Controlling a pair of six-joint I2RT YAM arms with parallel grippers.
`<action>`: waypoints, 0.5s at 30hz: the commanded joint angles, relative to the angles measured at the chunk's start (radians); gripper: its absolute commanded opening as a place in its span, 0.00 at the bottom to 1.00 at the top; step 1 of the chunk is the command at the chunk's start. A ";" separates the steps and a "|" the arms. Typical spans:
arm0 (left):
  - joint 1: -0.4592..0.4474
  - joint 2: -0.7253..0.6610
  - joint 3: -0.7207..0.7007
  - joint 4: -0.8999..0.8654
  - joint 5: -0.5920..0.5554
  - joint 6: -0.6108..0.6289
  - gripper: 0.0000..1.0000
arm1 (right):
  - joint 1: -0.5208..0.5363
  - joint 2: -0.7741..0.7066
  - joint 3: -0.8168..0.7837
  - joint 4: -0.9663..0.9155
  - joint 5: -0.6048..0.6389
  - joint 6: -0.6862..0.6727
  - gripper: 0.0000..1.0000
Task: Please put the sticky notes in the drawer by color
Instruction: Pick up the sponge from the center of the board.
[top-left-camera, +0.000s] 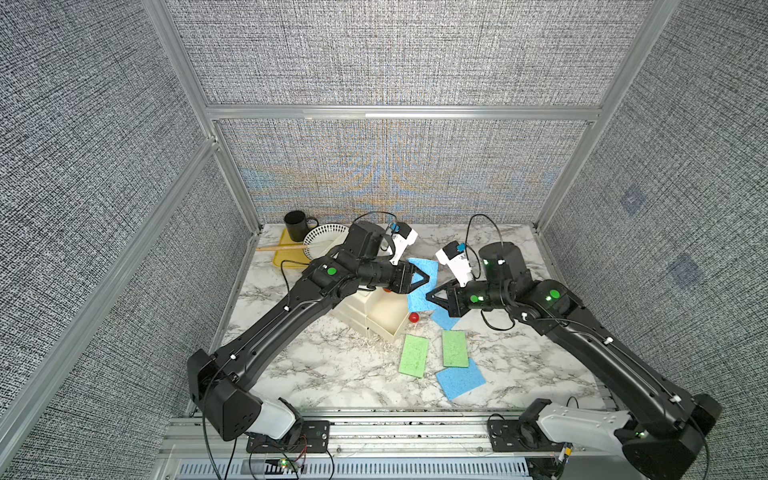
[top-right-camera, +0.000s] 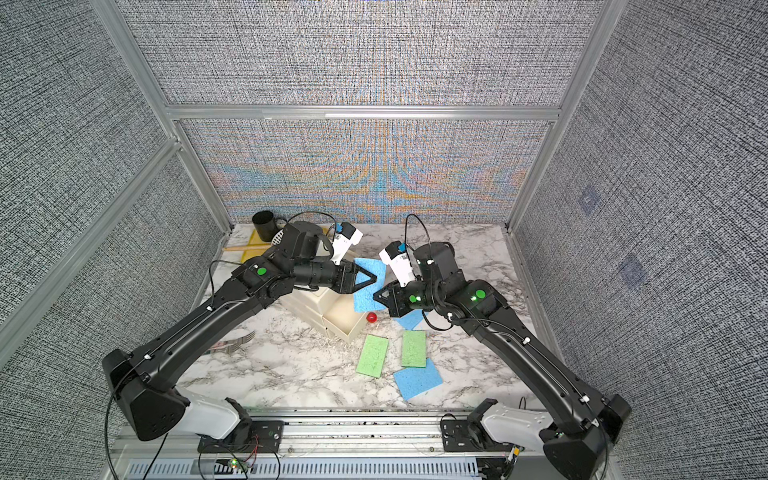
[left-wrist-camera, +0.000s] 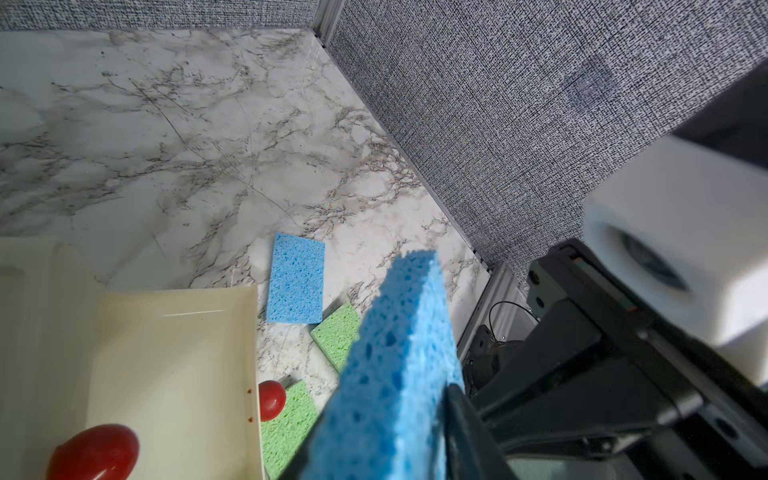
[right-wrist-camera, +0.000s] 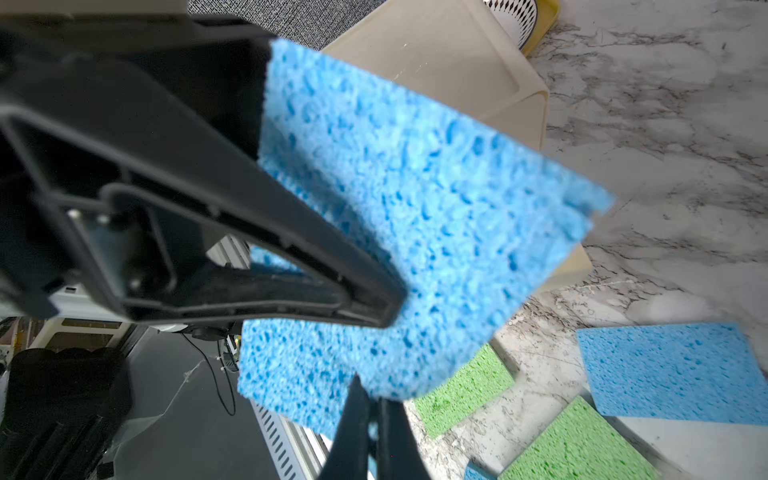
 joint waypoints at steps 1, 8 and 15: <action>0.001 0.006 0.004 0.019 0.055 -0.008 0.17 | 0.023 0.007 0.028 0.001 0.011 -0.001 0.00; 0.001 -0.021 -0.022 0.045 0.043 -0.028 0.02 | 0.055 0.021 0.059 -0.016 0.062 0.011 0.03; 0.001 -0.056 -0.069 0.107 0.023 -0.073 0.01 | 0.057 0.002 0.082 -0.034 0.195 0.059 0.55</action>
